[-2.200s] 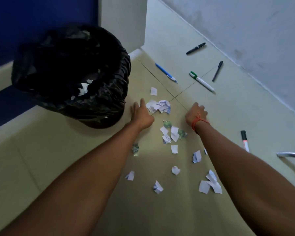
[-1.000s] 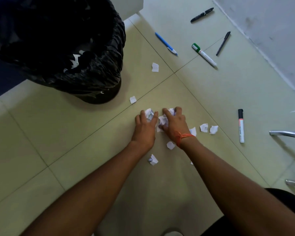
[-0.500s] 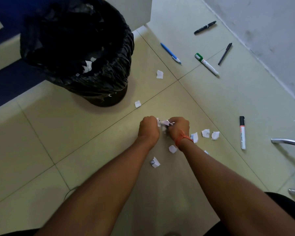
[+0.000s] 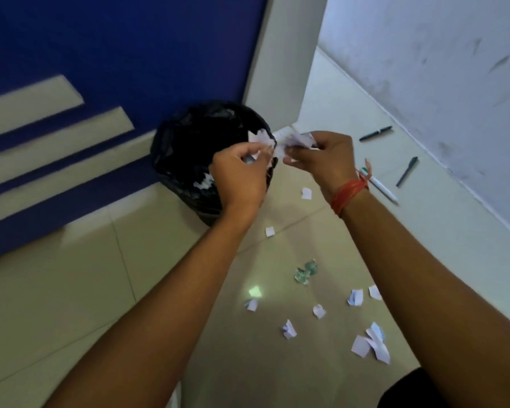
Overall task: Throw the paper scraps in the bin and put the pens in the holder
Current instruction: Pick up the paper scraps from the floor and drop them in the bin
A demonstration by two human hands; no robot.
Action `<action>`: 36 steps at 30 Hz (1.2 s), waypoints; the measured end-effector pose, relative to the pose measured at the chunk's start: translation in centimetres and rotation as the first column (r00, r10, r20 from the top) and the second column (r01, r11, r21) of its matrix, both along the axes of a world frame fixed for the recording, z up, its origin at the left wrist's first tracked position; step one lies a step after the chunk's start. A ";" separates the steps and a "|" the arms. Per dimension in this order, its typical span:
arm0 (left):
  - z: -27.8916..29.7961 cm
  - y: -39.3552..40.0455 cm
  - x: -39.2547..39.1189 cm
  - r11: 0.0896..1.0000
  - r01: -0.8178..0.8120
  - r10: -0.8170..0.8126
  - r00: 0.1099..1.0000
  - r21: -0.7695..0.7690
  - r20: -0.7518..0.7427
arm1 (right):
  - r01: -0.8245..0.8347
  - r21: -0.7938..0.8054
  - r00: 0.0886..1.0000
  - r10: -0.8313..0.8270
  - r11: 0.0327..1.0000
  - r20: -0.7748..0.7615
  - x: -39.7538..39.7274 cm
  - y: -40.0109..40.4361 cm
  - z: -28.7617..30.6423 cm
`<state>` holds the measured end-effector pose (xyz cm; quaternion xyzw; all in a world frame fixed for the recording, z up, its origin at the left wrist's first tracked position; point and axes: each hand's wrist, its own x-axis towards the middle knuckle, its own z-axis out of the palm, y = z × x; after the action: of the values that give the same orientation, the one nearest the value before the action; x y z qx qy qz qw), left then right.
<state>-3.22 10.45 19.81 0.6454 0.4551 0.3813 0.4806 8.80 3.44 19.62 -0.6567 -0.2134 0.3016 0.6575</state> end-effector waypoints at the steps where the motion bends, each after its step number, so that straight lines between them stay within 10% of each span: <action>1: 0.5 1.2 -0.2 0.999 -0.041 0.041 0.999 -0.015 -0.026 | -0.020 -0.030 0.999 0.021 0.999 0.032 -0.3 1.7 0.5; 8: -1.3 8.7 -2.7 0.985 -0.078 0.008 0.913 -0.156 -0.408 | -0.049 -0.464 0.838 0.290 0.884 0.463 -2.7 9.2 0.3; 14: -0.4 9.3 -3.2 0.994 -0.031 -0.025 0.868 -0.105 -0.496 | -0.052 -0.670 0.660 0.530 0.740 0.533 -3.3 10.1 0.9; 20: 2.0 6.6 -1.5 0.983 0.089 -0.056 0.977 0.160 -0.204 | 0.060 -0.329 0.914 0.081 0.942 0.398 0.3 7.4 3.4; 24: -0.9 2.2 1.0 0.914 0.297 -0.284 0.955 0.277 -0.085 | 0.161 -0.415 0.932 0.001 0.895 0.362 4.9 3.1 -2.9; 30: -15.6 -2.5 2.3 0.703 0.711 -0.597 0.571 -0.024 -0.564 | 0.051 -0.791 0.834 0.410 0.610 0.370 7.2 -0.6 -18.7; 36: -23.6 -2.5 1.4 0.689 0.651 -0.558 0.196 -0.318 -0.807 | 0.025 -0.848 0.594 0.675 0.529 0.439 6.6 -1.4 -24.7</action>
<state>-1.81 7.91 -3.76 0.8890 0.3204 -0.1943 0.2631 15.38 2.05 -5.08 -0.8747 -0.4336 0.2029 0.0757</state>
